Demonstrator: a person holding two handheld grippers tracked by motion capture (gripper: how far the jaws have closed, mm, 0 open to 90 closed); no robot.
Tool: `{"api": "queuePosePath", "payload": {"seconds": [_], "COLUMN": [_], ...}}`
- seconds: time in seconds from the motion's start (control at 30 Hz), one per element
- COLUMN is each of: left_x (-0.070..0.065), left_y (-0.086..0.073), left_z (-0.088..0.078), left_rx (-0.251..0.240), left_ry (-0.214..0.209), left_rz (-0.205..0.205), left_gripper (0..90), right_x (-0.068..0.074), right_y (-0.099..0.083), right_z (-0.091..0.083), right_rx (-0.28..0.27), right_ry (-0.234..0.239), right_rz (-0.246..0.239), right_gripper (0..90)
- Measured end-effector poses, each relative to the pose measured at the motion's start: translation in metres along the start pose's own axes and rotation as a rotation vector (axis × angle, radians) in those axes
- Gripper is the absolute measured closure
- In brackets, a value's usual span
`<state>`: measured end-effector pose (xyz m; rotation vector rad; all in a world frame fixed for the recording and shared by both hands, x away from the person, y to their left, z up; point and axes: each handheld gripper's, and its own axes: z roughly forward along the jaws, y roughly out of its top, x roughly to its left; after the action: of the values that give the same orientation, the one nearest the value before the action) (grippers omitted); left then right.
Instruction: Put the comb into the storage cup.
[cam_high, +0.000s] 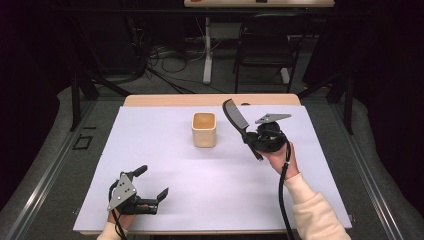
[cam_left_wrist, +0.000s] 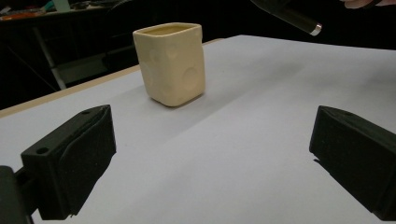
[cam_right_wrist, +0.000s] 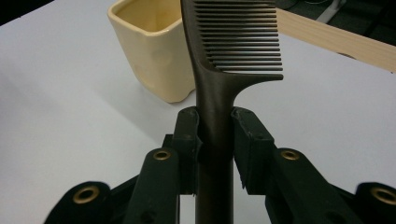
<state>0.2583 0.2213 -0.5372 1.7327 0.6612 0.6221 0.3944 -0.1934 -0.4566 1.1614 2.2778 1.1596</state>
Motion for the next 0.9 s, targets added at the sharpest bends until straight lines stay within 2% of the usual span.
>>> {"api": "queuePosePath", "payload": {"seconds": [0.43, 0.9], "left_x": [0.000, 0.000], "left_y": [0.000, 0.000], "left_z": [0.000, 0.000], "left_rx": [-0.001, -0.002], "left_ry": [0.001, 0.003], "left_rz": [0.002, 0.000], "left_gripper": [0.4, 0.4], "right_x": [0.004, 0.004], "right_y": [0.014, 0.021], "right_z": [0.005, 0.013], "right_rx": [-0.011, -0.017], "right_ry": [-0.003, -0.004], "right_rz": [-0.030, -0.038], "right_gripper": [72.2, 72.3]}}
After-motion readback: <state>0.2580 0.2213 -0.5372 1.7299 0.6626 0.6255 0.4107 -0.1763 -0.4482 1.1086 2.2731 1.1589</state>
